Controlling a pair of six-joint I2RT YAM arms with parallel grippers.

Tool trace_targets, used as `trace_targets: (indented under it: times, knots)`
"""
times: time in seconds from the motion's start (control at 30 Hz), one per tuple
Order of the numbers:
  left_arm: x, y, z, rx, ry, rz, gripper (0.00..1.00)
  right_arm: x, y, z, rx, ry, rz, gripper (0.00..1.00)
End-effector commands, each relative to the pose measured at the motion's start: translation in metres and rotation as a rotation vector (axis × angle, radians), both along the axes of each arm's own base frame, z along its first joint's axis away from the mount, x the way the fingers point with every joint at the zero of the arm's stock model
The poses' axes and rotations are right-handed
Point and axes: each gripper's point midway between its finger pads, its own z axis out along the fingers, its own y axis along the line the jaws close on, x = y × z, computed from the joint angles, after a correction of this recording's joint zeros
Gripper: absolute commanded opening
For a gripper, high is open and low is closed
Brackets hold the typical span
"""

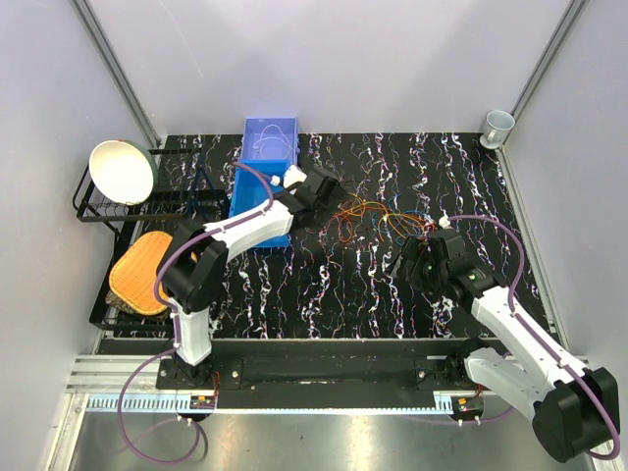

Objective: Untangle the cables

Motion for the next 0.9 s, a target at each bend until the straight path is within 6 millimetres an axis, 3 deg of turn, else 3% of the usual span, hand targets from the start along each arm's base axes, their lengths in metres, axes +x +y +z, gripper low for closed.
trace_targets:
  times: [0.0, 0.23, 0.47, 0.53, 0.57, 0.6, 0.63, 0.67, 0.7, 0.8, 0.87]
  knots:
    - [0.011, 0.009, 0.003, 0.031, -0.025, 0.096, 0.91, 0.002, 0.0, 0.007, 0.0, -0.039, 0.014, 1.0]
    - [0.02, 0.007, -0.009, 0.075, -0.013, 0.111, 0.88, 0.005, 0.002, 0.006, -0.001, -0.046, 0.031, 1.0]
    - [0.034, 0.004, -0.02, 0.133, -0.011, 0.128, 0.78, 0.005, 0.005, 0.007, 0.008, -0.051, 0.052, 1.0]
    - [0.036, 0.004, -0.021, 0.141, -0.013, 0.131, 0.65, 0.005, 0.006, 0.006, 0.01, -0.052, 0.055, 1.0]
    - [0.037, 0.003, -0.022, 0.142, -0.012, 0.128, 0.53, 0.005, 0.006, 0.007, 0.01, -0.054, 0.057, 1.0]
    - [0.038, 0.003, -0.023, 0.148, -0.012, 0.13, 0.31, 0.005, 0.006, 0.007, 0.01, -0.054, 0.059, 1.0]
    - [0.037, 0.004, -0.025, 0.156, -0.008, 0.127, 0.17, 0.005, 0.006, 0.007, 0.011, -0.055, 0.058, 1.0]
    - [0.039, 0.002, -0.023, 0.154, -0.011, 0.124, 0.08, 0.005, 0.006, 0.007, 0.01, -0.057, 0.059, 1.0]
    - [0.04, 0.002, -0.023, 0.16, -0.008, 0.122, 0.02, 0.005, 0.007, 0.007, 0.011, -0.057, 0.062, 1.0]
    - [0.041, -0.003, -0.01, 0.164, -0.033, 0.089, 0.0, 0.006, 0.007, 0.007, 0.011, -0.057, 0.065, 1.0]
    - [0.042, -0.012, 0.018, 0.173, -0.097, 0.04, 0.0, 0.006, 0.007, 0.006, 0.011, -0.059, 0.065, 1.0]
